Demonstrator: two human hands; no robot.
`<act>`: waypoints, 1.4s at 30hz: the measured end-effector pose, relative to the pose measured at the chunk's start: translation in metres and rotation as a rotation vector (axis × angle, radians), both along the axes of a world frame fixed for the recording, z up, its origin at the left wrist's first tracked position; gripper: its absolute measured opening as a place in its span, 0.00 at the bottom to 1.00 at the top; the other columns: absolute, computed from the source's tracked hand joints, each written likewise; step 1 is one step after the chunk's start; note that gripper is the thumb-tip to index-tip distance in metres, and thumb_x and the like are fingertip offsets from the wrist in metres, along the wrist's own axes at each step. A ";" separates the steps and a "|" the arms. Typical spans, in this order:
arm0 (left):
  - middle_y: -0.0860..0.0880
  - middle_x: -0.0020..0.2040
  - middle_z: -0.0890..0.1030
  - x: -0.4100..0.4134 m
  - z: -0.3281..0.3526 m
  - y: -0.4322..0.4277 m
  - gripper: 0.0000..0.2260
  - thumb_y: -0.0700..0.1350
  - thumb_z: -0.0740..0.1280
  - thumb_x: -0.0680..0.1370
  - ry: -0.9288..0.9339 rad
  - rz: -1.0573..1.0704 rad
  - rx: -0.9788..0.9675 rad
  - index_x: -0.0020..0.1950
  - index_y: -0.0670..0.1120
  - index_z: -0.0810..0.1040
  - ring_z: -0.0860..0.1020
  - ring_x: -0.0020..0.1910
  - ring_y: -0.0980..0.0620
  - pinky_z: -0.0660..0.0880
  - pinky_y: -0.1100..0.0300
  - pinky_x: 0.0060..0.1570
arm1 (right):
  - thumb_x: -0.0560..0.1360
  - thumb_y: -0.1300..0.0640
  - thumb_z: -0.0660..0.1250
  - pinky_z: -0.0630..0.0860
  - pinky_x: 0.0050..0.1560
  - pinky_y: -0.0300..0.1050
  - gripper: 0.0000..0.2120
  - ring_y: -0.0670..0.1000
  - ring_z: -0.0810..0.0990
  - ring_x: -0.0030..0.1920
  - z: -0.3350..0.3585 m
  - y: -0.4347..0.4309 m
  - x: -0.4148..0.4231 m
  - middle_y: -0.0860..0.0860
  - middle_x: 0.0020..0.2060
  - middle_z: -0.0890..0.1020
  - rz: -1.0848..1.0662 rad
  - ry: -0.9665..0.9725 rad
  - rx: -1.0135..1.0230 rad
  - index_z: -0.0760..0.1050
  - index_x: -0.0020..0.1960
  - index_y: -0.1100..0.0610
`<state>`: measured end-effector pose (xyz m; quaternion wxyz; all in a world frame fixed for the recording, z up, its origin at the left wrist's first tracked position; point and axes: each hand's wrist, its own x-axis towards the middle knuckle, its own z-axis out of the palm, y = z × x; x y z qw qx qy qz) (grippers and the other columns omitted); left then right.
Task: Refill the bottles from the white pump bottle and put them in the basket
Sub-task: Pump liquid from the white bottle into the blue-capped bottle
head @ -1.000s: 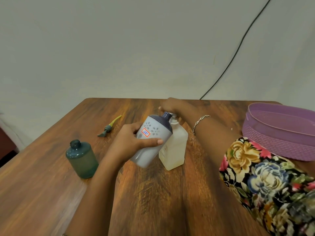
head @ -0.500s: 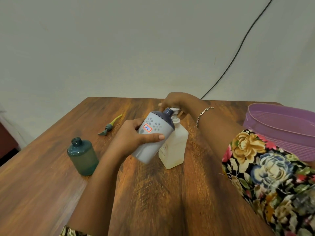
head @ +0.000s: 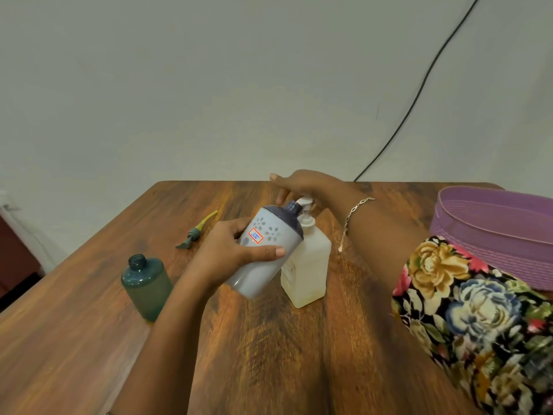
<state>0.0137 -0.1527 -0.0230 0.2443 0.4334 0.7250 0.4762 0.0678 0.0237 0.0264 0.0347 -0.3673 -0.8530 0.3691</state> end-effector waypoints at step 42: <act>0.48 0.43 0.83 -0.007 0.002 -0.002 0.22 0.54 0.77 0.61 0.003 -0.044 0.002 0.50 0.46 0.80 0.82 0.39 0.54 0.76 0.64 0.34 | 0.79 0.64 0.55 0.67 0.35 0.45 0.10 0.49 0.66 0.30 0.001 -0.009 -0.007 0.56 0.37 0.73 -0.011 -0.168 0.177 0.72 0.43 0.63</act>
